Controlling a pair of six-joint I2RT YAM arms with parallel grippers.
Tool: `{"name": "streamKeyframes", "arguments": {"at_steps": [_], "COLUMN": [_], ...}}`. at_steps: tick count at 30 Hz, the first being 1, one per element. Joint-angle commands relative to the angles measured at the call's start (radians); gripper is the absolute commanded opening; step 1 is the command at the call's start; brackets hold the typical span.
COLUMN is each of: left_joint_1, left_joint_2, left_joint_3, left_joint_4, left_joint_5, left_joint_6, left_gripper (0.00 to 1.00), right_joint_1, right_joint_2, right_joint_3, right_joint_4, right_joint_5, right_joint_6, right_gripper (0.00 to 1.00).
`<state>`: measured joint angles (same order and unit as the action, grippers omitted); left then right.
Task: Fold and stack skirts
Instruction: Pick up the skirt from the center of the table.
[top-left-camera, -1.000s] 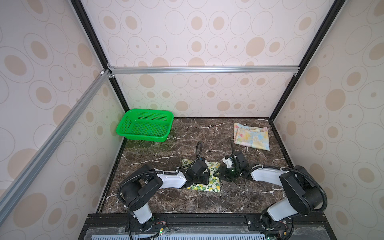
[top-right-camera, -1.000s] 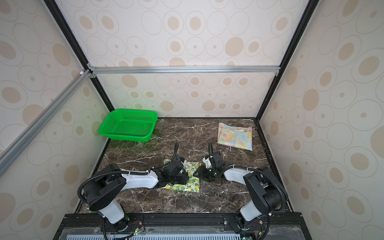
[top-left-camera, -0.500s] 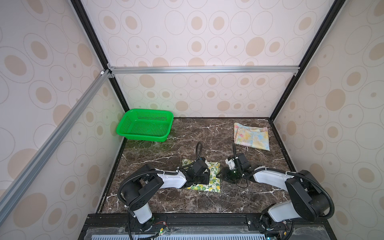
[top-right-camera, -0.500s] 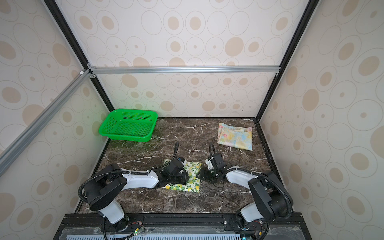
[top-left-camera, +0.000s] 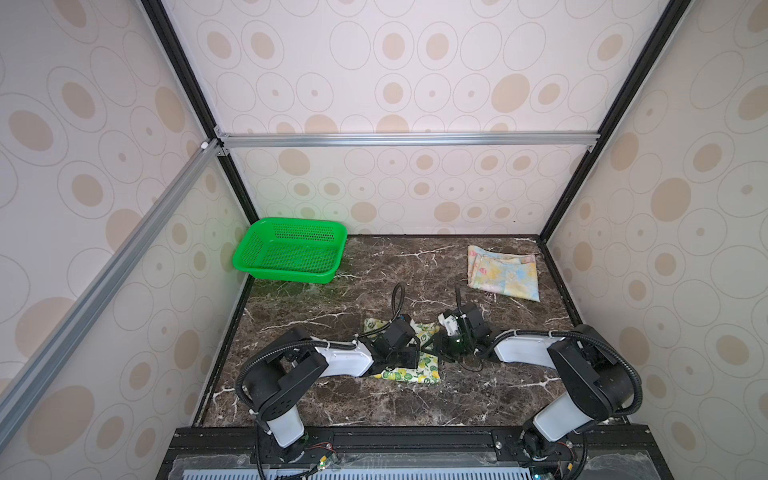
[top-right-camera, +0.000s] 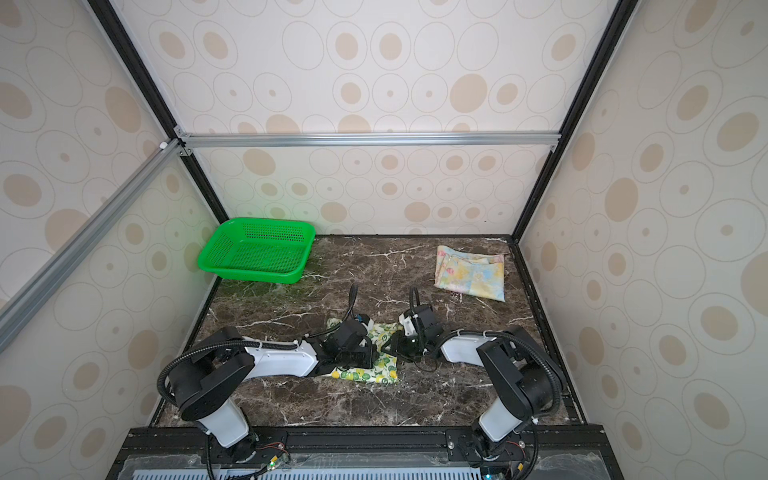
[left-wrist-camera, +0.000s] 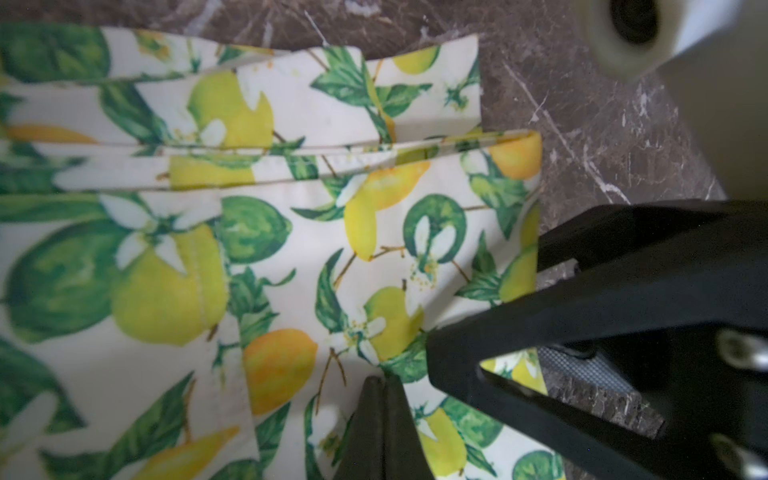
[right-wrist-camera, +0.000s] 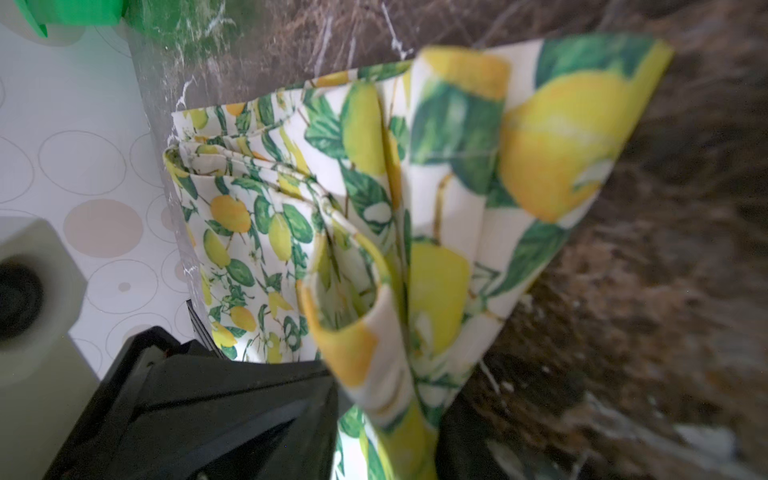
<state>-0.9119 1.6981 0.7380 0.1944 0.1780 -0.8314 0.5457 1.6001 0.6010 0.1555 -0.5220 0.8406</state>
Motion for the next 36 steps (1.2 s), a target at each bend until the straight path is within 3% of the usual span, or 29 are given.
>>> {"name": "streamKeyframes", "arguments": {"at_steps": [1,4,7,9,14,22,36], "left_joint_1": [-0.007,-0.007,-0.007,-0.007,-0.007,0.034,0.155], "left_joint_2": [0.025,0.020,0.014,0.012,-0.002,-0.103,-0.335], "left_joint_3": [0.016,0.015,0.011,0.008,0.008,0.024,-0.035], "left_joint_4": [-0.018,-0.023,-0.023,-0.021,-0.033,-0.132,-0.218], "left_joint_5": [0.005,0.002,-0.003,-0.004,-0.017,-0.097,-0.222], "left_joint_6": [-0.008,-0.007,-0.008,-0.010,-0.009,0.010,0.046], "left_gripper": [0.00,0.00,0.00,0.00,0.00,0.00,0.00], "right_joint_1": [0.012,0.013,0.022,0.027,0.028,0.007,-0.211], "right_joint_2": [0.063,0.057,0.048,0.050,0.068,-0.011,0.036], "right_joint_3": [-0.043,-0.031,-0.013,-0.005,0.040,0.225,0.517], "right_joint_4": [-0.095,-0.116,-0.162,-0.180,-0.223,-0.481,-0.702], "right_joint_5": [0.070,0.077,0.109,0.128,0.131,0.171,0.119], "right_joint_6": [0.024,0.017,-0.003,-0.012,-0.043,-0.190,-0.455], "right_gripper": [0.26,0.25,0.36,0.35,0.00,0.00,0.00]}}
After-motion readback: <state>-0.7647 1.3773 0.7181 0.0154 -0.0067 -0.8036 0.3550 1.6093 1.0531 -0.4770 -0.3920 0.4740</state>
